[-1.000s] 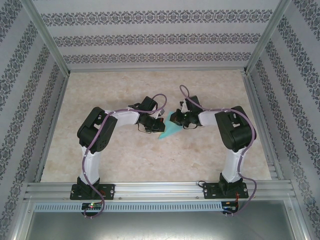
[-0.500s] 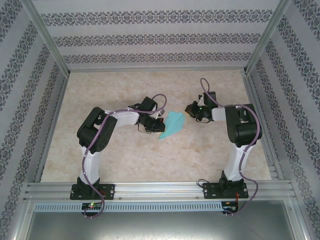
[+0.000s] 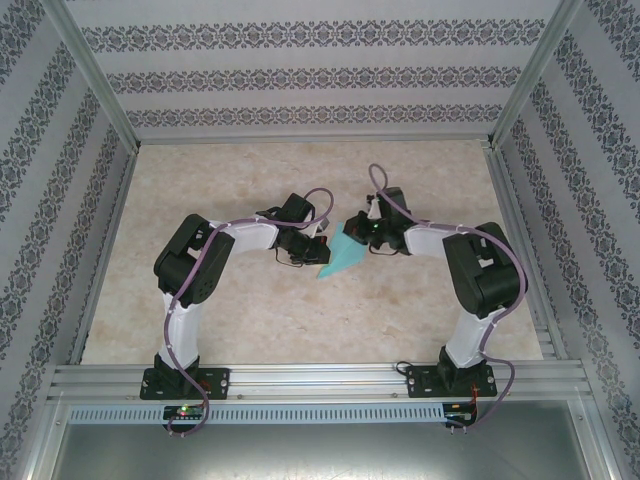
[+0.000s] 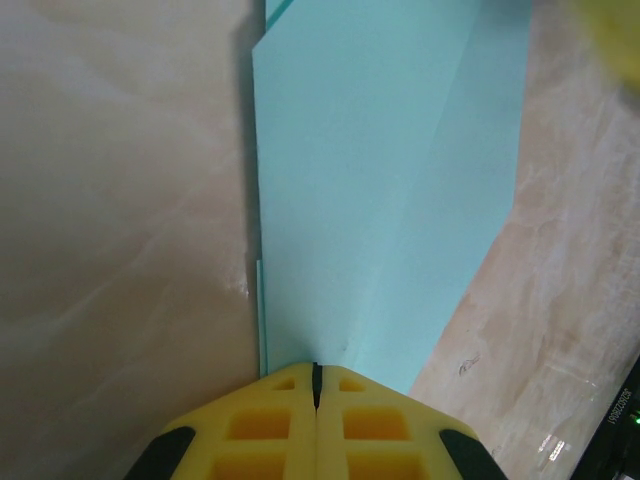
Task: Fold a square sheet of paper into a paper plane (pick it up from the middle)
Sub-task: Fourth fold the wing at the center of the table.
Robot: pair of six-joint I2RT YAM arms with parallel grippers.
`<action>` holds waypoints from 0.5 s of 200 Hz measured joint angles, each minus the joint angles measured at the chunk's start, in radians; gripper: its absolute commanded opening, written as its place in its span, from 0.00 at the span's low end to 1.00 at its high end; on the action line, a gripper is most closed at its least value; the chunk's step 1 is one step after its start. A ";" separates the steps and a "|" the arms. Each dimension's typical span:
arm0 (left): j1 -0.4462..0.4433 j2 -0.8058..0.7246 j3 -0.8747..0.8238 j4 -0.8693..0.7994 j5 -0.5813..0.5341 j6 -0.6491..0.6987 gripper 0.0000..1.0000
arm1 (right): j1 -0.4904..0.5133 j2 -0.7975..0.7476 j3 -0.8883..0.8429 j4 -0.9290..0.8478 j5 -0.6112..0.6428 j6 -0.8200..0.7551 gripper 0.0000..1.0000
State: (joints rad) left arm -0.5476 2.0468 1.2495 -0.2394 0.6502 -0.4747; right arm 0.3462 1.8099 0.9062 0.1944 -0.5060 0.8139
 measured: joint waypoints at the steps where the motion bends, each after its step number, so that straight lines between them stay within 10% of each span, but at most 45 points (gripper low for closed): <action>1: 0.000 0.000 0.000 0.000 0.000 0.000 0.00 | 0.004 0.000 0.000 -0.001 0.000 0.000 0.05; 100: 0.000 -0.005 0.000 0.000 0.001 -0.004 0.00 | 0.040 0.066 -0.043 0.014 -0.019 0.029 0.05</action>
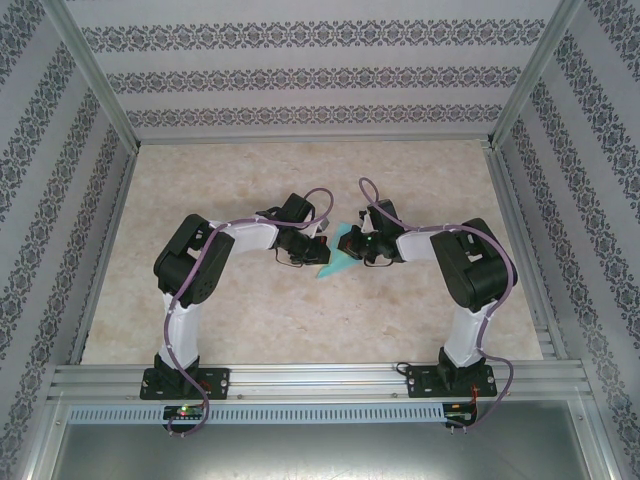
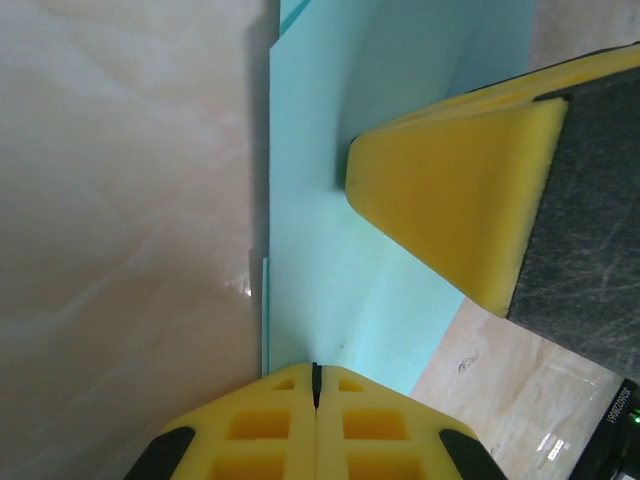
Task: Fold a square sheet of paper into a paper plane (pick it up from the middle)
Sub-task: Fourth fold the wing at the center of the table.
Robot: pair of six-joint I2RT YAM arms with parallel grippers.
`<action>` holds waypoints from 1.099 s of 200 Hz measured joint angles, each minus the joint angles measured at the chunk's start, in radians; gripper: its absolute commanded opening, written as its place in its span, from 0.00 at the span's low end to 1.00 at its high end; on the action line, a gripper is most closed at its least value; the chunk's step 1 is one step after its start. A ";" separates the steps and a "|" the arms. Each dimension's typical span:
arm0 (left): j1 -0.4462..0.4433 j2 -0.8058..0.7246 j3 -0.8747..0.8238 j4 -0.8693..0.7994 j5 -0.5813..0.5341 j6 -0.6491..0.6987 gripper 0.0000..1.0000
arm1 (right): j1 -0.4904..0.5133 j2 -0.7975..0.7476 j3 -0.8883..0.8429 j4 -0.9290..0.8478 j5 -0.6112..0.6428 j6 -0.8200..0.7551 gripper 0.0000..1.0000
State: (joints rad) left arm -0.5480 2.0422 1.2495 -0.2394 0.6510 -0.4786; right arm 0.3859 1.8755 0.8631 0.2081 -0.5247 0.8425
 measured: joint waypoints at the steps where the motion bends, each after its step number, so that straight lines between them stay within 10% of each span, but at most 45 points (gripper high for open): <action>1: 0.000 0.000 0.000 0.000 0.000 0.000 0.00 | 0.000 0.000 0.000 0.000 0.000 0.000 0.05; 220: -0.001 -0.001 -0.016 -0.002 0.057 -0.037 0.03 | -0.004 0.011 -0.001 0.010 -0.017 -0.004 0.03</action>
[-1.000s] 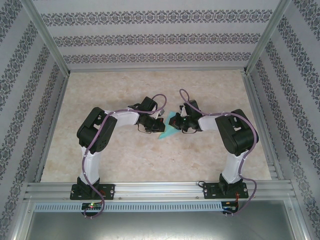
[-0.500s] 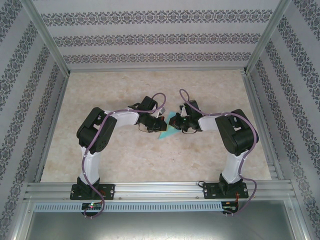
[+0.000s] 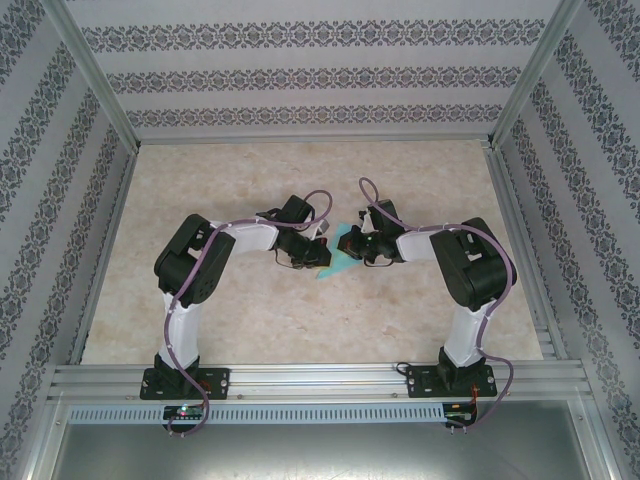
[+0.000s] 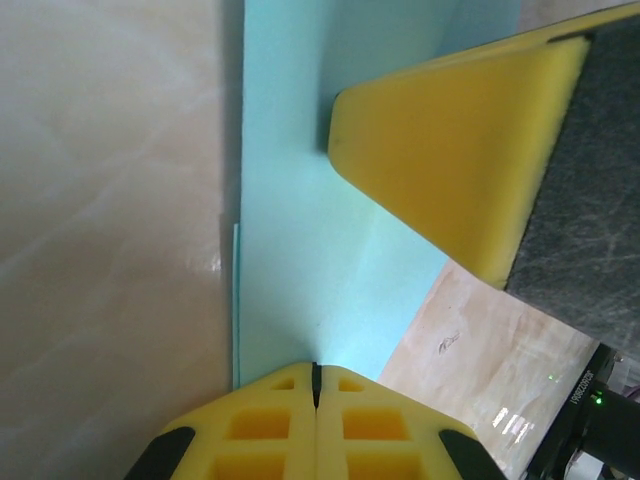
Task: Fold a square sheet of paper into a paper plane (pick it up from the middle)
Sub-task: Fourth fold the wing at the center of the table.
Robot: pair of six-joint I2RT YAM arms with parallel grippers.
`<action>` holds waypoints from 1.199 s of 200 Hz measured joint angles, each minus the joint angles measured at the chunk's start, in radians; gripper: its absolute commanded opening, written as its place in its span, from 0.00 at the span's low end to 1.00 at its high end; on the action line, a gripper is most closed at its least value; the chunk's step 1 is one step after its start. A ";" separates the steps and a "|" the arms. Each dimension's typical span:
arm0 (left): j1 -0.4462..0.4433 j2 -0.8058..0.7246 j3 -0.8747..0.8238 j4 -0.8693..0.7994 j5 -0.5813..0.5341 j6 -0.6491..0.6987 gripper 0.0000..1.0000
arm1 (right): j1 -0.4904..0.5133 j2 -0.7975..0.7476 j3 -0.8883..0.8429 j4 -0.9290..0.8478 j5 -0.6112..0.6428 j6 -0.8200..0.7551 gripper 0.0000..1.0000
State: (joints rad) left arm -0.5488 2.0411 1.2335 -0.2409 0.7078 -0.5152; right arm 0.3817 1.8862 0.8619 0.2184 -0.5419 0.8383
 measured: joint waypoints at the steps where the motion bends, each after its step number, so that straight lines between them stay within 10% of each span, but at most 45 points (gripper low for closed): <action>1: 0.000 0.000 -0.001 0.000 0.000 0.000 0.03 | 0.000 0.000 0.000 0.000 0.000 0.000 0.03; 240: -0.008 -0.193 -0.173 -0.177 -0.129 0.130 0.02 | -0.006 0.016 0.006 -0.008 -0.055 0.001 0.03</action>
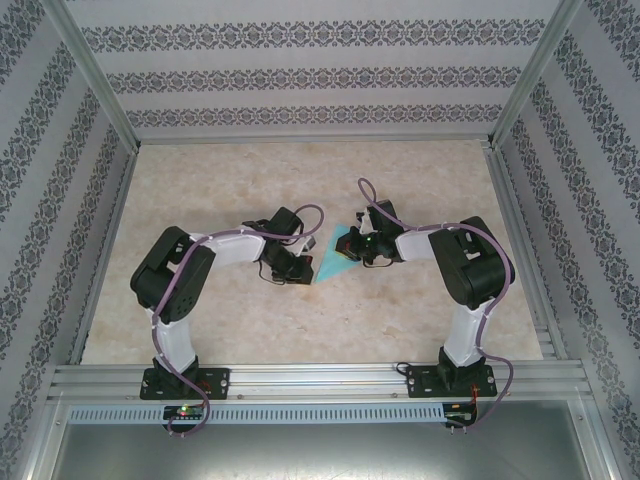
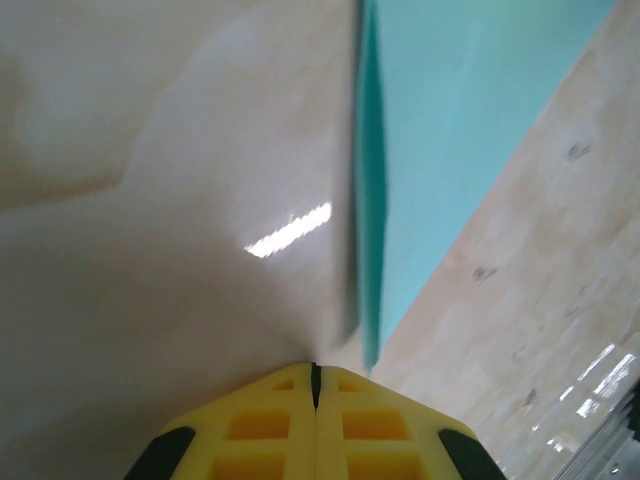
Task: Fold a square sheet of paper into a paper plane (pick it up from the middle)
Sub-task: Fourth fold the wing at the center of the table.
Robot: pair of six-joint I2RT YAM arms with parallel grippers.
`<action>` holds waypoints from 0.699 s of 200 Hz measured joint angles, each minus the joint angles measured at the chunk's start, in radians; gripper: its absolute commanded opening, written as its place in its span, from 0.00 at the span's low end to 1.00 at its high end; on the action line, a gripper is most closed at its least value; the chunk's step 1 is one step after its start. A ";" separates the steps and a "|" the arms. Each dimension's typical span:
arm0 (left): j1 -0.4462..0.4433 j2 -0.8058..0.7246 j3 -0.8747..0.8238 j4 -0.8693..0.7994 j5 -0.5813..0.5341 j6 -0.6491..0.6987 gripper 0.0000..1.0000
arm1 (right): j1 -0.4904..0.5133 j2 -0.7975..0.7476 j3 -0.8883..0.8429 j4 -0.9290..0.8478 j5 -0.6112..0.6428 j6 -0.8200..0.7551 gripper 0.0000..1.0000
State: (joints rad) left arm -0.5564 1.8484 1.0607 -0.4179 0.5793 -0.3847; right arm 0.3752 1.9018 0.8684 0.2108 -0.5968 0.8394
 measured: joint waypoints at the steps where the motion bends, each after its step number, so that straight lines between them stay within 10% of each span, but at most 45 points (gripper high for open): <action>1: 0.000 -0.002 -0.001 0.000 -0.002 0.000 0.02 | 0.000 0.000 0.000 0.000 0.000 0.000 0.03; 140: -0.046 0.143 0.150 0.150 0.012 -0.117 0.00 | -0.006 0.006 0.003 0.003 -0.019 0.004 0.03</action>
State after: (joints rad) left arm -0.6022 1.9919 1.2102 -0.2680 0.5911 -0.5022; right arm 0.3691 1.9083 0.8715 0.2138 -0.6155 0.8433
